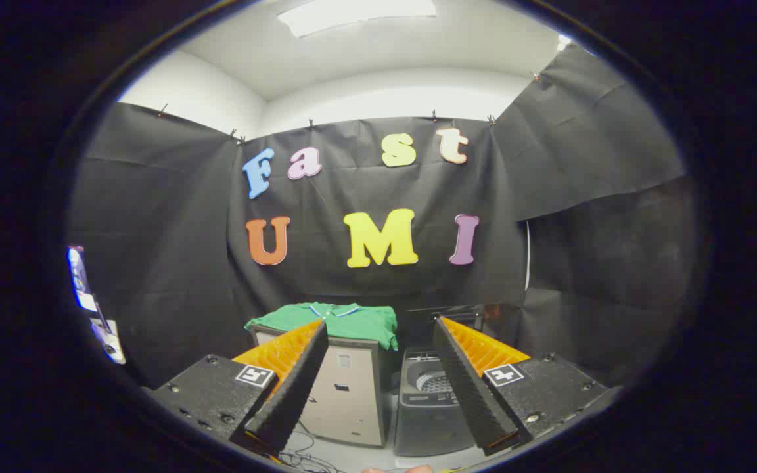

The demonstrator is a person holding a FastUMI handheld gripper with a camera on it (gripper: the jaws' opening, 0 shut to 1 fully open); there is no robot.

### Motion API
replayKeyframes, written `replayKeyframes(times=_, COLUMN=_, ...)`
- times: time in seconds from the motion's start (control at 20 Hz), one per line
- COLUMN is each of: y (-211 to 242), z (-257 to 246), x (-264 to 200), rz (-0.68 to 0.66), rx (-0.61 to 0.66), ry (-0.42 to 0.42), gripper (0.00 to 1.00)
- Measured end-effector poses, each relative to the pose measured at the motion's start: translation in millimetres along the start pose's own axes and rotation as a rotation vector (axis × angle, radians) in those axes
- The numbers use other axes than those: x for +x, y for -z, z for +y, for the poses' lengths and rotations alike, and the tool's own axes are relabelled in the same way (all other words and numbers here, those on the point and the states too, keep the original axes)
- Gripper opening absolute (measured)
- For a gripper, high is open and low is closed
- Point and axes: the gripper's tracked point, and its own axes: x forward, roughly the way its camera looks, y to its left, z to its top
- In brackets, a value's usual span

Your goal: Put the clothes into the washing machine and then close the washing machine lid.

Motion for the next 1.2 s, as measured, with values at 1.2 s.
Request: replayKeyframes(times=1.2, y=-22.3, z=106.5, x=170.3, rz=0.231, rx=0.017, ry=-0.095, gripper=1.00)
